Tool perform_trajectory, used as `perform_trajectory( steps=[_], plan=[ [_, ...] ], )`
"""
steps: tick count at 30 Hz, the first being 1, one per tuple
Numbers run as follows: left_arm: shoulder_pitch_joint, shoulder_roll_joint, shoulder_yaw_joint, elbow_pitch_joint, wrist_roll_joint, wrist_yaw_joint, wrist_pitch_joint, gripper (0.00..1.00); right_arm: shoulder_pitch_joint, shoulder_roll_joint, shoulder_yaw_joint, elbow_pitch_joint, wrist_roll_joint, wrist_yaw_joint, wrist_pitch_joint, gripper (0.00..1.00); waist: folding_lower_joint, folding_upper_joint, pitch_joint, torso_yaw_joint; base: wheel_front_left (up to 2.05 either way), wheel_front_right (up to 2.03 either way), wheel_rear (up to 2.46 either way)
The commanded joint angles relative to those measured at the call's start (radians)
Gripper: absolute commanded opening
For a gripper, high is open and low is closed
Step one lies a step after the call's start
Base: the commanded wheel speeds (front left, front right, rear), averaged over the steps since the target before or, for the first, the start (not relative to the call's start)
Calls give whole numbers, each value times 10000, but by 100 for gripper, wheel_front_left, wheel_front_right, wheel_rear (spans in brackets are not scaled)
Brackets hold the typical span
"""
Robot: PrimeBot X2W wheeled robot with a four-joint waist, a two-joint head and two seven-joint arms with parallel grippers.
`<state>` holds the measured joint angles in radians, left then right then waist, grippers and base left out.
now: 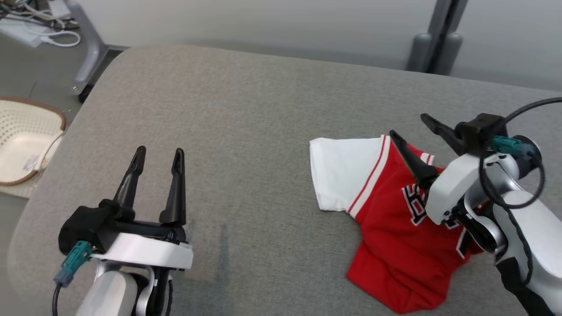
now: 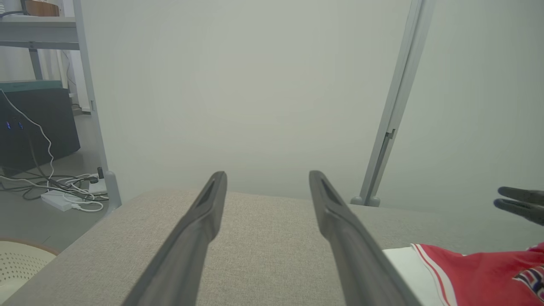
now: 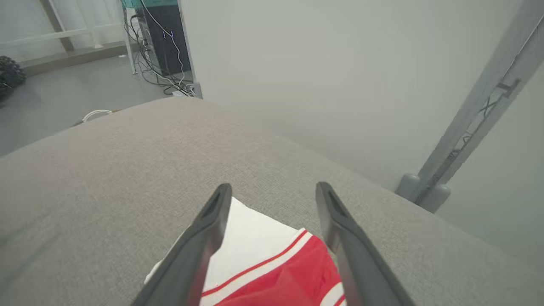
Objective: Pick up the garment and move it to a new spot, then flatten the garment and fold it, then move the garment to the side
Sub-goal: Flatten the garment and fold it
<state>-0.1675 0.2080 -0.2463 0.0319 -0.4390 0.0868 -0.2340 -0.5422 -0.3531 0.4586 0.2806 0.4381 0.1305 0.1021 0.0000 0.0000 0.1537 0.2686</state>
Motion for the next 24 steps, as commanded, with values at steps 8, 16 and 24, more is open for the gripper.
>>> perform_trajectory(
  steps=[8, 16, 24],
  plan=[
    [-945, -587, -238, 734, 157, -543, -249, 100, -2080, -681, 2876, 2334, 1527, 4, 310, 100, 0, 0, 1319, 1765, 0, 0, 0],
    [-1315, -904, -179, 1109, 326, -886, -286, 100, -3259, -819, 4793, 3804, 2644, 4, 737, 100, 0, 0, 1682, 1947, 0, 0, 0],
    [-1484, -1147, 57, 1305, 635, -1199, -290, 100, -4190, -742, 6329, 4496, 3870, 4, 887, 0, 0, 0, 1761, 1779, 0, 0, 0]
  ],
)
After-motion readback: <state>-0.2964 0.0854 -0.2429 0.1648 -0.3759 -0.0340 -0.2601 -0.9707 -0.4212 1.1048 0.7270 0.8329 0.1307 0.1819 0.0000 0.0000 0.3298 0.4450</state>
